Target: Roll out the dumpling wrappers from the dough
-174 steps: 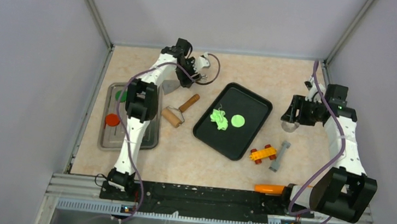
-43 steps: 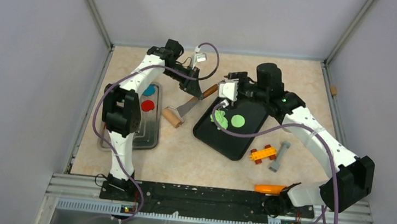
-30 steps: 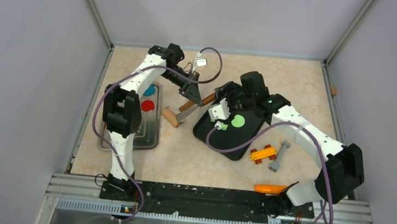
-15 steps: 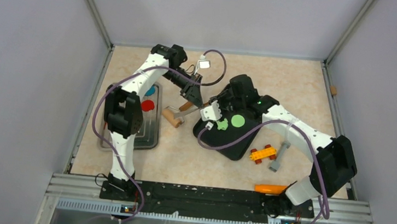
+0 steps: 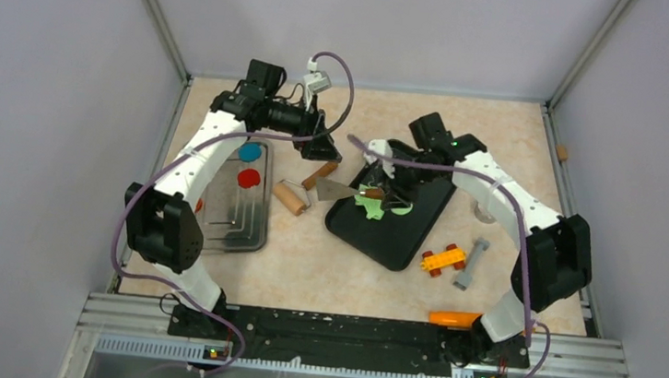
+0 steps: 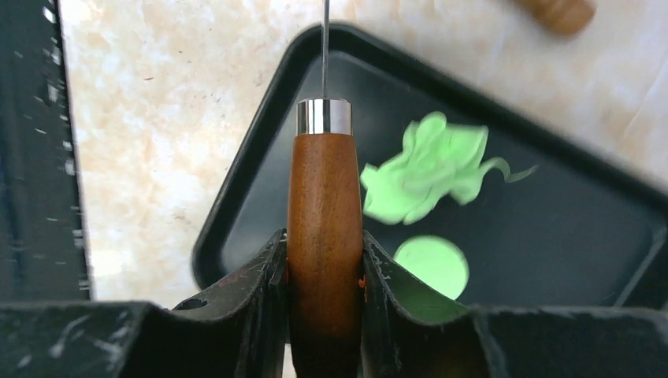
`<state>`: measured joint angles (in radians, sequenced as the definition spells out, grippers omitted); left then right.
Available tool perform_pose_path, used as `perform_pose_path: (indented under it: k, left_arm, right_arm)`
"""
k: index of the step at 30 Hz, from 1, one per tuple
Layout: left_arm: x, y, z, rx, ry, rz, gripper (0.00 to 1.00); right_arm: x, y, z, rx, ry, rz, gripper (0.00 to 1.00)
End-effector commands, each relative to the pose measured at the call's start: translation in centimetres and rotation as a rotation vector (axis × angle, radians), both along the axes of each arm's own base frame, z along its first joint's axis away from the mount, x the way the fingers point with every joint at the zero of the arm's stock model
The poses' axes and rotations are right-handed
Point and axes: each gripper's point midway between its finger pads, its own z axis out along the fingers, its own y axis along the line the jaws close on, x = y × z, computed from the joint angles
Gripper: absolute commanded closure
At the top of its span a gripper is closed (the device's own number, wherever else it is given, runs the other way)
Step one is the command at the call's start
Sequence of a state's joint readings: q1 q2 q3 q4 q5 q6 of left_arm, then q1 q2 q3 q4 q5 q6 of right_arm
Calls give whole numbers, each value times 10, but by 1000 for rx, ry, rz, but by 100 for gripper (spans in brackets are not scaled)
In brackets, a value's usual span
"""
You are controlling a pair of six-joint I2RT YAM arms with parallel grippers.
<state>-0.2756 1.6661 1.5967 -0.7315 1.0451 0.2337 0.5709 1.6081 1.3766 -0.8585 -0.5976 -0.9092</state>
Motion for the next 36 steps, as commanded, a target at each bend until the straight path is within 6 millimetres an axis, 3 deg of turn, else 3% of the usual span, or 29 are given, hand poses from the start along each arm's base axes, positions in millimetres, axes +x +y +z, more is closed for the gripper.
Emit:
perform_pose_path:
  k: [1,7,14,17,19,25,30,31,36]
  left_arm:
    - [2,-7,2,-61,12,12,19]
    - [4,-13,-10,-101,102,22,17]
    - [19,-21,-33,-117,257,55,16]
    - [18,-25,-33,-147,293,18,22]
    - [15,-27,-29,-175,334,-21,30]
    - [0,-31,-27,-251,515,-118,71]
    - [1,-33,-29,-273,580,-113,100]
    - [2,-34,-27,-279,599,-105,100]
    - [17,-32,-16,-359,672,-36,100]
  right_arm:
    - [-5,-16,25,152,328,-197,100]
    - [-8,-23,45,297,525,-276,100]
    - [-9,-21,52,349,581,-289,100]
    - [-2,-20,55,378,609,-311,100]
    - [4,-20,56,398,634,-338,100]
    - [11,-17,53,415,687,-372,100]
    - [14,-18,50,412,704,-400,100]
    - [17,-19,50,416,715,-425,96]
    - [61,-51,69,611,813,-769,46]
